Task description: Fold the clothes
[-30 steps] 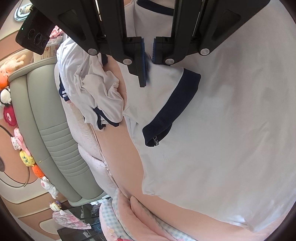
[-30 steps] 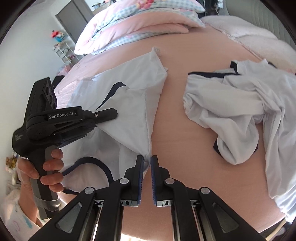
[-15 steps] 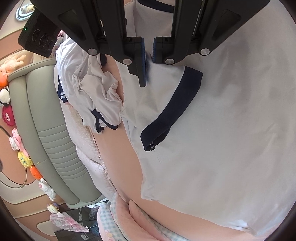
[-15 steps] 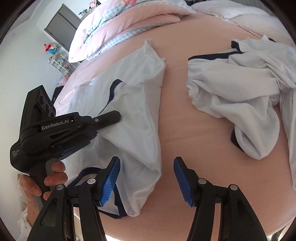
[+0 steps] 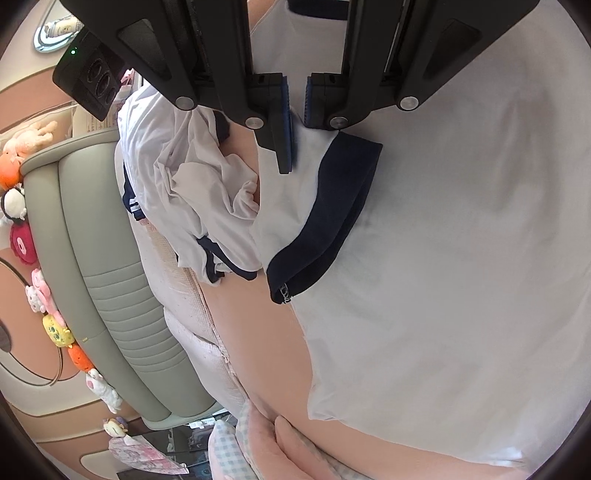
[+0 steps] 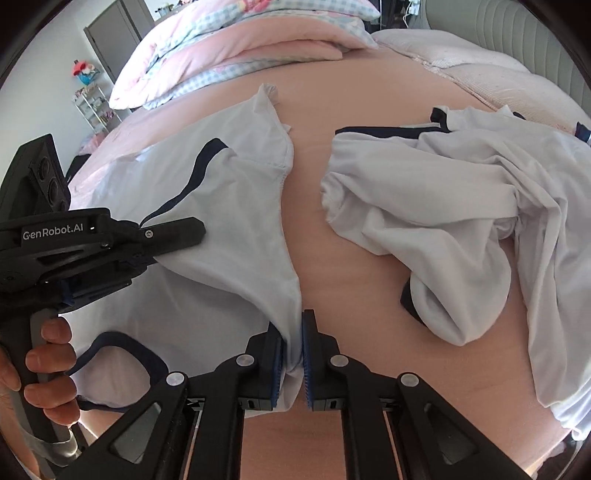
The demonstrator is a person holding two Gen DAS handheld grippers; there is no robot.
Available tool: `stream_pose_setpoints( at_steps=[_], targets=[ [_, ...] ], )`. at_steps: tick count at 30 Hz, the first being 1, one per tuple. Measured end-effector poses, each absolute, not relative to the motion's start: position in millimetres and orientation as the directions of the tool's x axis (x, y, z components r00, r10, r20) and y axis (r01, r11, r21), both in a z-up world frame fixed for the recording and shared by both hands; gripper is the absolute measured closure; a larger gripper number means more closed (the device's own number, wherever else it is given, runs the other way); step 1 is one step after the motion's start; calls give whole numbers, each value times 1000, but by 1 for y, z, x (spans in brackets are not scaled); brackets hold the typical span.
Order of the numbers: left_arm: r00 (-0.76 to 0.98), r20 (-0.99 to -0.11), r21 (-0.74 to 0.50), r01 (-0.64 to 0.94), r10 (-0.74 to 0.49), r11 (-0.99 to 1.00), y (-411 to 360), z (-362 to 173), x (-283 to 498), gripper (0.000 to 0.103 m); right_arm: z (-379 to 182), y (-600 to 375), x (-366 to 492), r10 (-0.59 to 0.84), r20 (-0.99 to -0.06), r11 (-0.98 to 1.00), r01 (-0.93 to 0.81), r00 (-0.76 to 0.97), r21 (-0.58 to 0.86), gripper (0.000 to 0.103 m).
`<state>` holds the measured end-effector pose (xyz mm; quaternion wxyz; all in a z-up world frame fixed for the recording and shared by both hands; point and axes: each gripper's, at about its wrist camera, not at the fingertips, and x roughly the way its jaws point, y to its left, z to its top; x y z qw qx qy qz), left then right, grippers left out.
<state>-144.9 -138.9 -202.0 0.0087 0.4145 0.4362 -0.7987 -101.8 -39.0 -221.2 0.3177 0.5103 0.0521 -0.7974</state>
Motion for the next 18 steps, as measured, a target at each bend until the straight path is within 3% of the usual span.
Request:
stream_pose_setpoints(
  at_steps=[18],
  targets=[
    [-674, -650, -716, 388, 351, -580, -143, -210, -126, 99, -216, -50, -54, -280, -834, -708, 689, -476, -156, 96]
  ],
)
